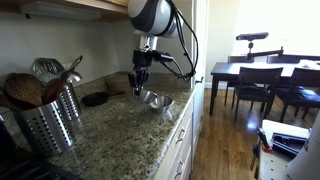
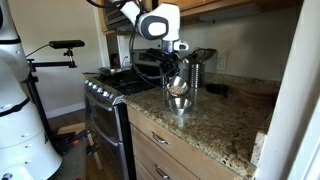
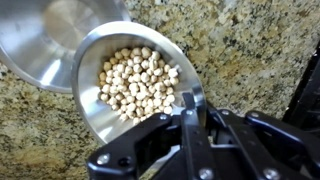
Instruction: Pour the things in the bowl on the left into the bowl on the right
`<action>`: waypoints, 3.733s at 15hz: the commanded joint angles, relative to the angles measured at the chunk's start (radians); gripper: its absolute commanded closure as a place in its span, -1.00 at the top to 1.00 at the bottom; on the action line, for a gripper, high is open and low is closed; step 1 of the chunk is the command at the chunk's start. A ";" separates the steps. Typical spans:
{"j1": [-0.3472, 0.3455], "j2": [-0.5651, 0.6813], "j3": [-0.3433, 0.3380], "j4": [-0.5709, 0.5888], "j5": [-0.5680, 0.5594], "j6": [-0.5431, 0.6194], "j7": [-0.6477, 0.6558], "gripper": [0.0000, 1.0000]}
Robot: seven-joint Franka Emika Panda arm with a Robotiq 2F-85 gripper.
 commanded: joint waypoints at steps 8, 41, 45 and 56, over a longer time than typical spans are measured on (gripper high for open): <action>0.012 -0.069 0.041 -0.076 0.013 0.061 0.060 -0.85; 0.044 -0.174 0.008 -0.212 0.122 0.112 0.066 -0.85; 0.039 -0.163 -0.009 -0.204 0.146 0.113 0.028 -0.85; 0.031 -0.129 -0.030 -0.159 0.232 0.098 -0.126 -0.85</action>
